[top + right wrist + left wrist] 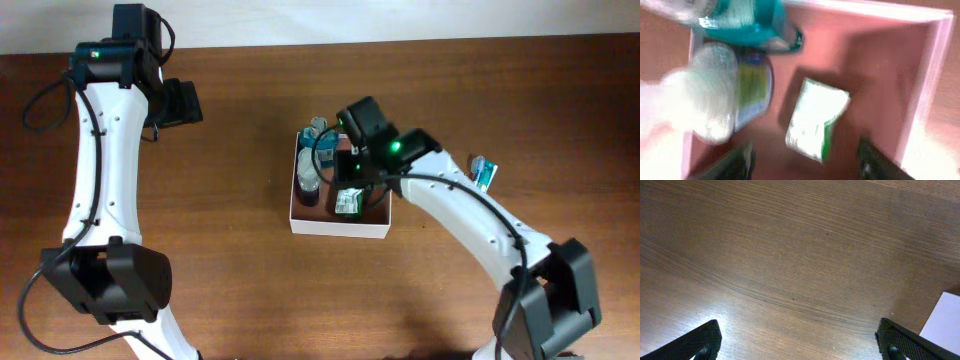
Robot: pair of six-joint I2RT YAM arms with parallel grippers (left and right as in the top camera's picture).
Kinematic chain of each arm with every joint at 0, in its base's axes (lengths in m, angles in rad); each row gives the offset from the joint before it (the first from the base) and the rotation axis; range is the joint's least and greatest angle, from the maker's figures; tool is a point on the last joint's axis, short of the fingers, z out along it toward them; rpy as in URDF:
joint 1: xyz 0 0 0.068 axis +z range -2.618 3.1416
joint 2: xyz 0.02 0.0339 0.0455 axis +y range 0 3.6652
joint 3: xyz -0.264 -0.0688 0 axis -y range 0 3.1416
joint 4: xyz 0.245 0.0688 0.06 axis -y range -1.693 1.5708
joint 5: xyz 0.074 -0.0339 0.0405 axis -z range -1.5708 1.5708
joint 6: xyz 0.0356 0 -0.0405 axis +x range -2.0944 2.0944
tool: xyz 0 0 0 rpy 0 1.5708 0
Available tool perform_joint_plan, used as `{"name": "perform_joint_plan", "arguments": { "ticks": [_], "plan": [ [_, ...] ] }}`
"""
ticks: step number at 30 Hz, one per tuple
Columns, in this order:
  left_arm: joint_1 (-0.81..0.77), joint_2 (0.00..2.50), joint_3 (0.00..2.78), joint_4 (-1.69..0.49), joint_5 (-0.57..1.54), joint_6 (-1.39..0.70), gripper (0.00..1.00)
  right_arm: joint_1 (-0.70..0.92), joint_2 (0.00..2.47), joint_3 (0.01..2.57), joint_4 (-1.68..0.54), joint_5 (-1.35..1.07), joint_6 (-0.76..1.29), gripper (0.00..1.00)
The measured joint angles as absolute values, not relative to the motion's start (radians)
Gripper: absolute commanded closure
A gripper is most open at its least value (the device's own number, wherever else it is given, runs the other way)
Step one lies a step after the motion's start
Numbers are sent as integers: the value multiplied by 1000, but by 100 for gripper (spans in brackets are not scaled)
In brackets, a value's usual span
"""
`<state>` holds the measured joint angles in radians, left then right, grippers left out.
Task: Pack container
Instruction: 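Release the soap pack in the box and raise the right gripper, then move the right gripper over the blue razor beside the box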
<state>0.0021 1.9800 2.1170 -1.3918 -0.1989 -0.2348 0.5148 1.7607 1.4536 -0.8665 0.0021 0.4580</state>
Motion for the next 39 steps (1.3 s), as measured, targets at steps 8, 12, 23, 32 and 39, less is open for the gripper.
{"name": "perform_joint_plan", "arguments": {
  "ticks": [8,12,23,32,39],
  "plan": [
    [2,1980,2117,-1392,-199,-235,1,439,1724,1579,-1080,71,446,42],
    [2,1980,2117,-1392,-199,-235,1,329,1720,1580,-1143,88,446,39],
    [2,1980,2117,-1392,-199,-235,0,136,1719,1491,-1130,105,443,2],
    [2,1980,2117,-1392,-199,-235,1,115,1720,1262,-922,105,442,2],
    [2,1980,2117,-1391,-199,-235,1,115,1720,1131,-796,105,442,2]
  ]
}}
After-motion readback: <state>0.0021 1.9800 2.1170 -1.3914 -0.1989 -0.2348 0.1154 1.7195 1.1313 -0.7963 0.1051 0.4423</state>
